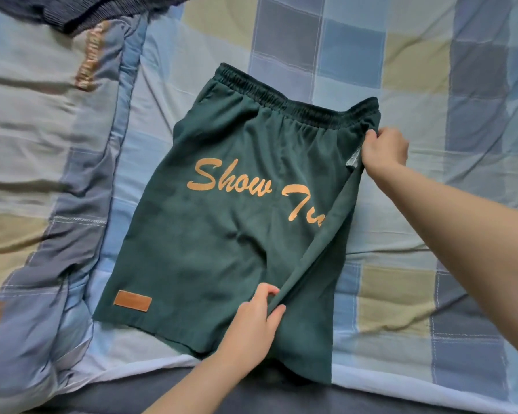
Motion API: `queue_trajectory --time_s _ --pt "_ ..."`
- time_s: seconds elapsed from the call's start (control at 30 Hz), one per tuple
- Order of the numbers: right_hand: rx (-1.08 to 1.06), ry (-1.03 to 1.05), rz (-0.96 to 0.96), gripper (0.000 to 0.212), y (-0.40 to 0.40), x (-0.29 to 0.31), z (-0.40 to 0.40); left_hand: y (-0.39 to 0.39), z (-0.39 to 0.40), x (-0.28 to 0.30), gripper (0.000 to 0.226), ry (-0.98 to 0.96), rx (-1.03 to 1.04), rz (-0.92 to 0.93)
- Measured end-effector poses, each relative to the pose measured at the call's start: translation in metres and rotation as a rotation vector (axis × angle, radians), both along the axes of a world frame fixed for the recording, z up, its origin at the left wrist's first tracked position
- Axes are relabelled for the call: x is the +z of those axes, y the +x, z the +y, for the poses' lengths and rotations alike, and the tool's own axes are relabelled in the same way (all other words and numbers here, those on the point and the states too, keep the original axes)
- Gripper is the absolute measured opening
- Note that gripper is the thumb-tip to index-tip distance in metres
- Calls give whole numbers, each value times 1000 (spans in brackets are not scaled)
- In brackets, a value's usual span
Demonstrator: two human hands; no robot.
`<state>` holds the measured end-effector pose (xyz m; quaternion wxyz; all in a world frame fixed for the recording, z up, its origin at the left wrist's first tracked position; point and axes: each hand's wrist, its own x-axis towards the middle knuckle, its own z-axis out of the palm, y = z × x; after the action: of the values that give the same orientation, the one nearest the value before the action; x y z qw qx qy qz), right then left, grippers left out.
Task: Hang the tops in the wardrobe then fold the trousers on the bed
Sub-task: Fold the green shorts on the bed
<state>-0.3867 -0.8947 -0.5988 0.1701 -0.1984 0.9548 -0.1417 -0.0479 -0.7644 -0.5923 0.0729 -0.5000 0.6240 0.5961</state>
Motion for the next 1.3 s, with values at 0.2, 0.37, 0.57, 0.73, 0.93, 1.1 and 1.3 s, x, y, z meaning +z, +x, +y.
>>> queue_trajectory --time_s 0.2,0.37,0.57,0.73,0.93,1.1,1.3 --pt "34 -221 -143 35 67 19 -81 91 -77 8 43 -192 74 -117" --pt "44 -354 -303 26 140 14 -145 162 -133 -15 37 -284 182 -280" --pt "245 -276 -176 20 203 0 -207 193 -148 -31 47 -341 236 -315" --pt "327 -200 -151 18 221 -11 -234 200 -140 -40 28 -369 264 -353" --pt "591 -73 -353 33 233 -5 -231 192 -131 -36 18 -348 238 -436" --pt "134 -299 -25 34 177 1 -184 185 -130 -37 39 -386 215 -421" --pt "-268 -117 -559 83 126 -36 -115 182 -135 -45 15 -327 229 -447"
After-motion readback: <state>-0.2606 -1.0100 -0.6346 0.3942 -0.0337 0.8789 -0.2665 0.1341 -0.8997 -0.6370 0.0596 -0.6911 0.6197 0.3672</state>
